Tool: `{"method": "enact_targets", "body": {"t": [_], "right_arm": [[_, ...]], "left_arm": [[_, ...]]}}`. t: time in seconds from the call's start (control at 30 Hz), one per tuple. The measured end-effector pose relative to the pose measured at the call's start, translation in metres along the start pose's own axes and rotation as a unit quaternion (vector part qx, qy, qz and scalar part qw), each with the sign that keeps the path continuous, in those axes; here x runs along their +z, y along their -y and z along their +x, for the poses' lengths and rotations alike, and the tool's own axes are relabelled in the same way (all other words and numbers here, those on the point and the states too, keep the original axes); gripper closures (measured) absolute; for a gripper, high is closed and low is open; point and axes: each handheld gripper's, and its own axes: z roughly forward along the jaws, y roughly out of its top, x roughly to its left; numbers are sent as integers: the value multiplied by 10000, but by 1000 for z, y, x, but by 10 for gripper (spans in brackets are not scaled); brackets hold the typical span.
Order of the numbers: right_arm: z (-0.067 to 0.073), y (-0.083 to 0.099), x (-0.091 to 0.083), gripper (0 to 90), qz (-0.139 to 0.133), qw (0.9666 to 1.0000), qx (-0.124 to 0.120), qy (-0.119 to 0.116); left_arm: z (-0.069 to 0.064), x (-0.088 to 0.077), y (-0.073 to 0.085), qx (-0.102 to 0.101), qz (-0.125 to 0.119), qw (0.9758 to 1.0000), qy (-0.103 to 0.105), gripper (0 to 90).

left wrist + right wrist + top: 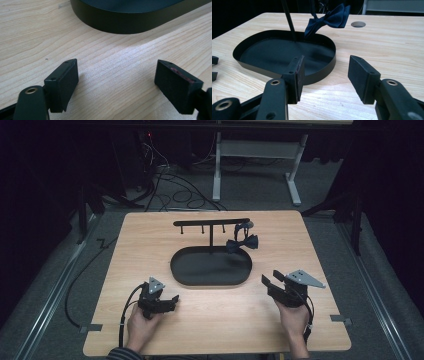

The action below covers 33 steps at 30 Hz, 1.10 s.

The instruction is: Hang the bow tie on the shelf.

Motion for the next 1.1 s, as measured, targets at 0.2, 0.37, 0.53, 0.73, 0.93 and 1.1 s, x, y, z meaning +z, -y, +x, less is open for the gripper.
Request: {"method": "enact_targets", "body": {"t": [0.2, 0.37, 0.53, 0.73, 0.93, 1.1], "right_arm": [[2, 4, 3, 487, 41, 10000, 49, -53], [5, 7, 6, 487, 89, 9999, 61, -94], [7, 12, 11, 488, 152, 9997, 93, -139], [12, 16, 17, 488, 239, 9995, 113, -194], [15, 20, 21, 488, 314, 9992, 101, -241], [16, 23, 24, 489, 382, 9989, 105, -266]], "left_arm": [[0, 0, 0, -1, 0, 10000, 0, 198], [0, 0, 0, -2, -1, 10000, 0, 198], [0, 0, 0, 0, 0, 10000, 0, 198], [0, 0, 0, 0, 1, 10000, 1, 198], [0, 0, 0, 0, 0, 10000, 0, 198], [0, 0, 0, -1, -1, 10000, 1, 198]]}}
